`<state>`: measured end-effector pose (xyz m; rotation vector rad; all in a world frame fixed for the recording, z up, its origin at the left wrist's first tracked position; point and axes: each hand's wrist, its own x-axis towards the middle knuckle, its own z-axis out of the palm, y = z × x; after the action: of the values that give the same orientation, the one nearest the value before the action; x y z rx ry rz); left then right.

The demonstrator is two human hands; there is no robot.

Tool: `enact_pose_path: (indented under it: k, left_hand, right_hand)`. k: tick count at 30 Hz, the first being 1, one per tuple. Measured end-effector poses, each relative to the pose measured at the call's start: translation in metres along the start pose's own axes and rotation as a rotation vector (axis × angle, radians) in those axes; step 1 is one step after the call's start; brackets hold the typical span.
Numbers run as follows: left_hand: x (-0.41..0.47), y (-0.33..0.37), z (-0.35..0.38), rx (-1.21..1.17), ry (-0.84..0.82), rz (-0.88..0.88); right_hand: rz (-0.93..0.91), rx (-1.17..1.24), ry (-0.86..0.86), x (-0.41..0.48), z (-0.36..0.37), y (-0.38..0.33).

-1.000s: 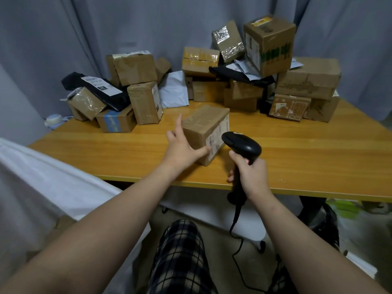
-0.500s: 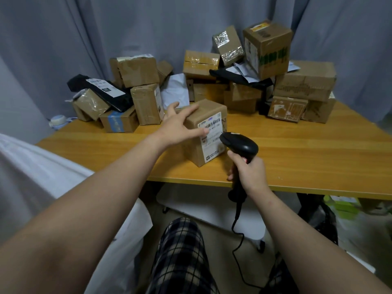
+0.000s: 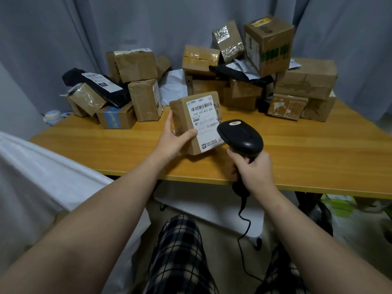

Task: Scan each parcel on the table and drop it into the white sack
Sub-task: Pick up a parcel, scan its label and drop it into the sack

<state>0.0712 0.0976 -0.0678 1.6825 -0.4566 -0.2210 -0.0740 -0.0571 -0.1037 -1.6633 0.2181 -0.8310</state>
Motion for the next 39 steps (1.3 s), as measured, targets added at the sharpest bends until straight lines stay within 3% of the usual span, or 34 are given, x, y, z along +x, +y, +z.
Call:
enact_pose_path:
  k: [15,26,33,39]
  left_hand:
    - [-0.009,0.008,-0.003,-0.018,0.007,-0.035]
    - [-0.034,0.012,-0.01,-0.081,0.048,0.042]
    - [-0.091,0.007,-0.089,-0.097,0.267,0.072]
    - [-0.15,-0.027,-0.189,0.04,0.554,0.017]
  right_hand:
    - [-0.088,-0.123,-0.006,-0.001,0.013,-0.013]
    - [-0.092,-0.04,-0.084,-0.008,0.029,-0.028]
    - [-0.07,0.013,-0.276,-0.031,0.105,-0.048]
    - [0.03,-0.034,-0.577,-0.071,0.19,-0.051]
